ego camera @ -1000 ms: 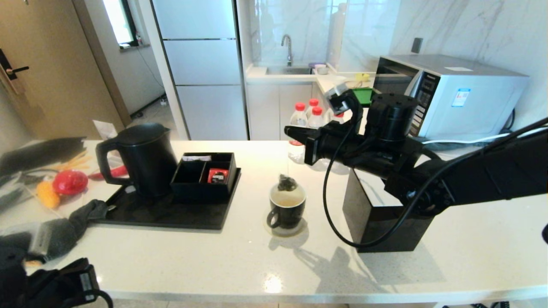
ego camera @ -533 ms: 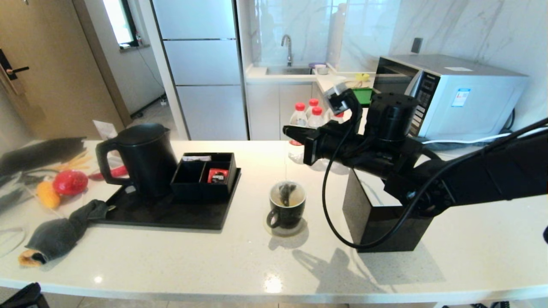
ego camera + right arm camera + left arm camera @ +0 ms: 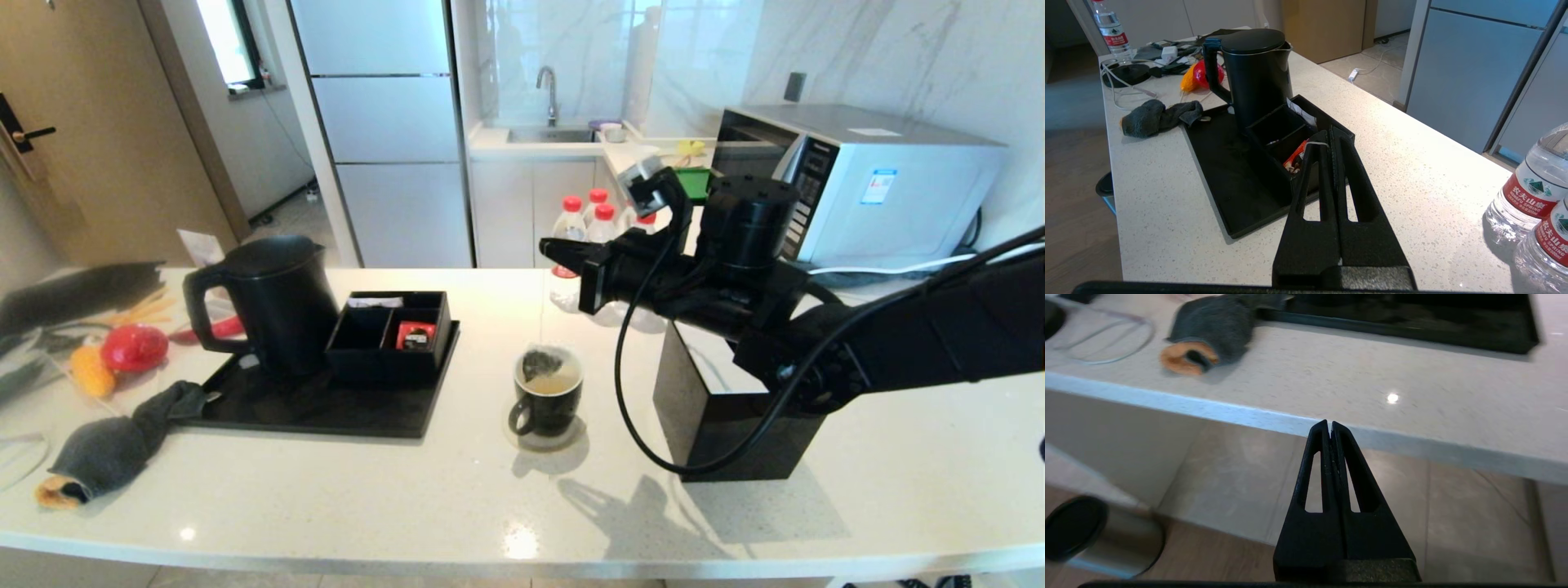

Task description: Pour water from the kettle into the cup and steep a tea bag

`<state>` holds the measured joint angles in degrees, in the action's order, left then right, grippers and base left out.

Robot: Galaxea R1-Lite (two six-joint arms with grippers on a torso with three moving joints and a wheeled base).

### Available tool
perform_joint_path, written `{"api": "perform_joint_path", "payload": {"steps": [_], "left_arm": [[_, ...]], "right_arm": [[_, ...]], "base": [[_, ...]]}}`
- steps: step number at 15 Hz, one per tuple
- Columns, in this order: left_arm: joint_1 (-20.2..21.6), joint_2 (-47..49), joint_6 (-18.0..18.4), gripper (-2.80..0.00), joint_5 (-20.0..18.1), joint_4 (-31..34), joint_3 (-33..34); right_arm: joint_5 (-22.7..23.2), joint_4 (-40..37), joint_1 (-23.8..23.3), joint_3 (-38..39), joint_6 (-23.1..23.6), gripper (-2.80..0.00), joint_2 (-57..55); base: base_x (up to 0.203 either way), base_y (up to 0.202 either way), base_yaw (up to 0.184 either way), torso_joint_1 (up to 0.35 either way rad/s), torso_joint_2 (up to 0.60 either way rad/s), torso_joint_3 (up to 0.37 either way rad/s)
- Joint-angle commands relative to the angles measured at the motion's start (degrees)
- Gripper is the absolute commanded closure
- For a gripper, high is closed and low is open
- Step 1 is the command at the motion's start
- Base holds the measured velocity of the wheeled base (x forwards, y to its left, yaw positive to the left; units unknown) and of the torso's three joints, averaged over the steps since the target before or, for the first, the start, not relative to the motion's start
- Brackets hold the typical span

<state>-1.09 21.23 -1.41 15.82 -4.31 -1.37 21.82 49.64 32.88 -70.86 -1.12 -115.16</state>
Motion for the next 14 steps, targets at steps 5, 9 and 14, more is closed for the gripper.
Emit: {"api": "perform_joint_path", "payload": {"steps": [5, 9, 14], "left_arm": [[0.2, -12.0, 0.8, 0.0, -11.8, 3.8, -0.3], [1.0, -20.8, 2.5, 0.0, -15.4, 8.9, -0.5], [1.0, -21.2, 2.5, 0.0, -15.5, 8.8, -0.4]], "right_arm": [[0.2, 0.4, 0.0, 0.5, 0.0, 0.0, 0.0], [0.2, 0.5, 0.0, 1.4, 0.1, 0.0, 0.0], [0.2, 2.1, 0.1, 5.0, 0.0, 0.0, 0.1]], "base": [[0.0, 0.0, 0.0, 0.0, 0.0, 0.0], [0.0, 0.0, 0.0, 0.0, 0.0, 0.0], [0.0, 0.0, 0.0, 0.0, 0.0, 0.0]]}}
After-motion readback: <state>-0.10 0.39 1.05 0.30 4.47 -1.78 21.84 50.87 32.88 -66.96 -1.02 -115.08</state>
